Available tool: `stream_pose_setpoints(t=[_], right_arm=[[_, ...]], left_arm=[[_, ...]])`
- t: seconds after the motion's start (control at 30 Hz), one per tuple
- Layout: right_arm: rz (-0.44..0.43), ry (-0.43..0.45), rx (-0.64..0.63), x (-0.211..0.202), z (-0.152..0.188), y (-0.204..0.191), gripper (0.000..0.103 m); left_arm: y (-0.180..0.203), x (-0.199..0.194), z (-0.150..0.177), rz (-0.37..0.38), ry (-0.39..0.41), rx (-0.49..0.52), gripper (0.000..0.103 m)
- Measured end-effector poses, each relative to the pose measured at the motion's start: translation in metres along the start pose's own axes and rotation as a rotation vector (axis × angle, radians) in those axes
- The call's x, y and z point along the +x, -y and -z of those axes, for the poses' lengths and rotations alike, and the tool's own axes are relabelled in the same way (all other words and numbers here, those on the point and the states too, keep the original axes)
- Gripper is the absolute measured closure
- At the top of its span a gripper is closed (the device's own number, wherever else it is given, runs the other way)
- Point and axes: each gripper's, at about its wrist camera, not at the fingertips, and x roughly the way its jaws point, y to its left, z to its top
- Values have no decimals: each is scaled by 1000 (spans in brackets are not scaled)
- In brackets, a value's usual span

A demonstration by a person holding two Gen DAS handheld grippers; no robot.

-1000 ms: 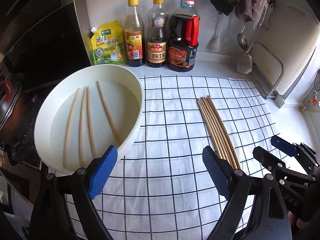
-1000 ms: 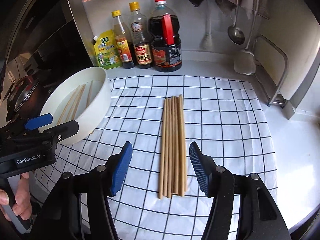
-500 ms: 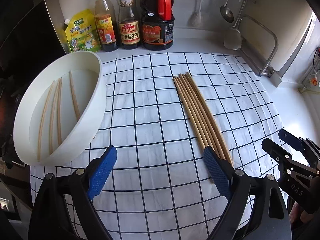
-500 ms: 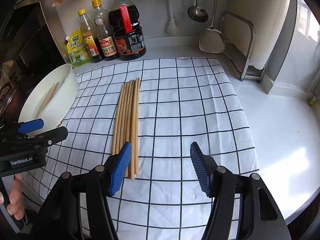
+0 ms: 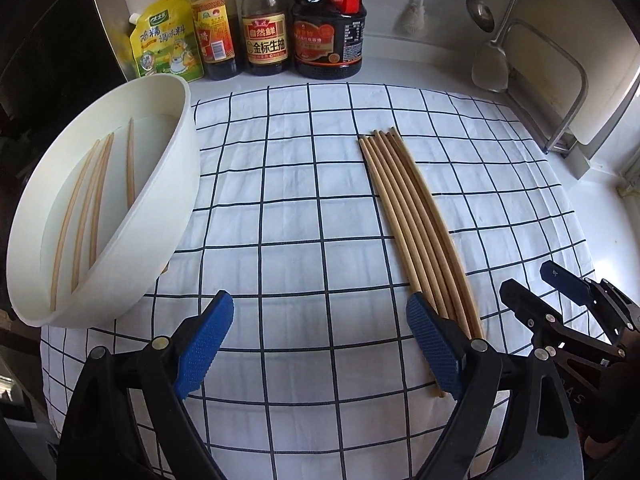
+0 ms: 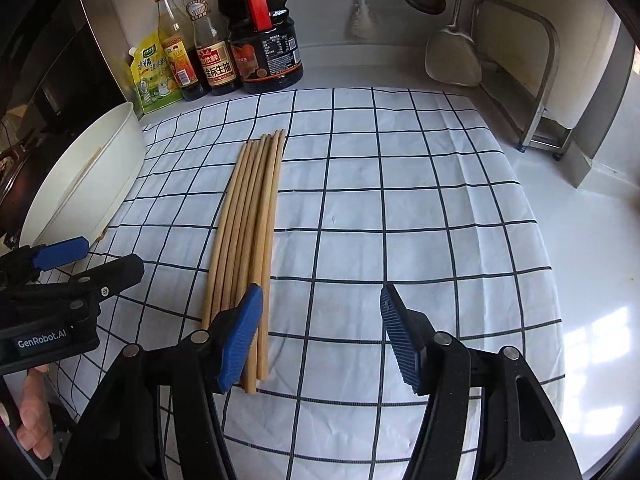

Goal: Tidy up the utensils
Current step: 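Lower both open tools onto the bundle and separate single chopsticks from it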

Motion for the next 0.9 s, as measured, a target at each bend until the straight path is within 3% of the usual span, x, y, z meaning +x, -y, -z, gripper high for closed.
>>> stream_pose_setpoints(t=[0.9], right_arm=[[16,-18,-29,35,-13,-4,44]], left_arm=[[-4,21,-4,-6,-13,-31,16]])
